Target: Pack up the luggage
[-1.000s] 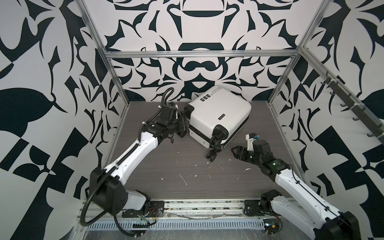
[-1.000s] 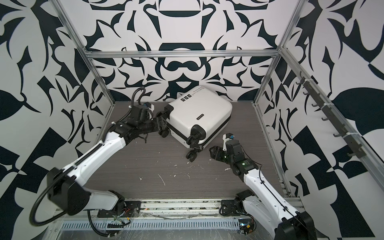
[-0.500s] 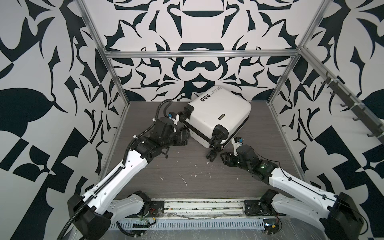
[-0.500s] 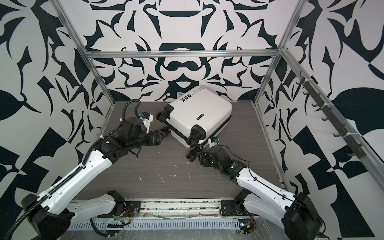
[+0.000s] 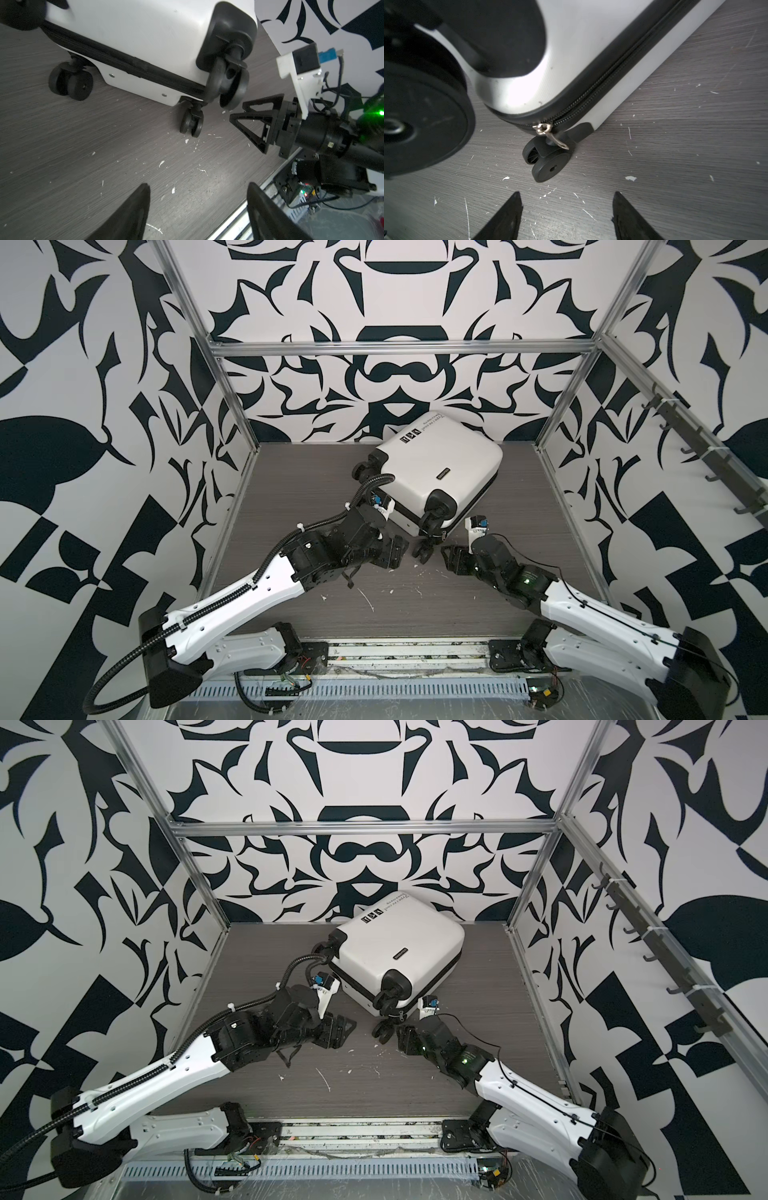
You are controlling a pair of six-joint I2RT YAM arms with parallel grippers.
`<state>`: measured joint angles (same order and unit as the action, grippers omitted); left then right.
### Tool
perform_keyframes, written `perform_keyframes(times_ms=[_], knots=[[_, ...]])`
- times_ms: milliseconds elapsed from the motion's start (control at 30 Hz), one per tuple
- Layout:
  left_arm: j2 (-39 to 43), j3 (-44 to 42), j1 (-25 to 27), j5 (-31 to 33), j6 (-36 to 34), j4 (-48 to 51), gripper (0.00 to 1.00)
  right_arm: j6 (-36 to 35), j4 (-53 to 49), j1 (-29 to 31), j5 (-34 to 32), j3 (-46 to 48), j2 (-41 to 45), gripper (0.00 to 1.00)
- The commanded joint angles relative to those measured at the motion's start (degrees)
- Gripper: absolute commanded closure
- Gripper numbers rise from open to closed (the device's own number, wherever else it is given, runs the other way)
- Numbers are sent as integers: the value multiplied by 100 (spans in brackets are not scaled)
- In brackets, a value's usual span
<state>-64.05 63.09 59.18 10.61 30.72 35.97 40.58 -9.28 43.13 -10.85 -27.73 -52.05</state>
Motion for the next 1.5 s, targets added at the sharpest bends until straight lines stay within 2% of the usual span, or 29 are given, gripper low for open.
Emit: perform_keyframes(times_ms=[0,267,433,467,567,700,1067,1233,1367,1467], knots=[[-88,211,216,78,162,294,23,92,-64,59,-269,82,148,28],[-384,293,834,27,258,393,21,129,-100,79,-396,188,256,26],[-846,572,859,245,45,130,18,182,-146,81,-478,265,368,23],[-1153,670,859,272,-57,97,17,197,-160,81,-488,290,424,23],[-1672,1118,804,355,-426,188,16,229,-289,82,-556,360,629,21],[-2192,1598,533,71,-591,307,11,163,-544,87,-567,380,902,21],[-2881,2151,-70,-74,-872,427,11,123,-683,81,-565,444,1182,21],[-3279,2554,-110,-253,-1017,455,11,-40,-390,81,-449,468,1083,27],[-3572,2840,-108,-270,-1079,491,11,-259,161,83,-194,556,975,37],[-3714,2932,-125,-230,-1116,506,12,-501,653,72,-77,644,867,40]])
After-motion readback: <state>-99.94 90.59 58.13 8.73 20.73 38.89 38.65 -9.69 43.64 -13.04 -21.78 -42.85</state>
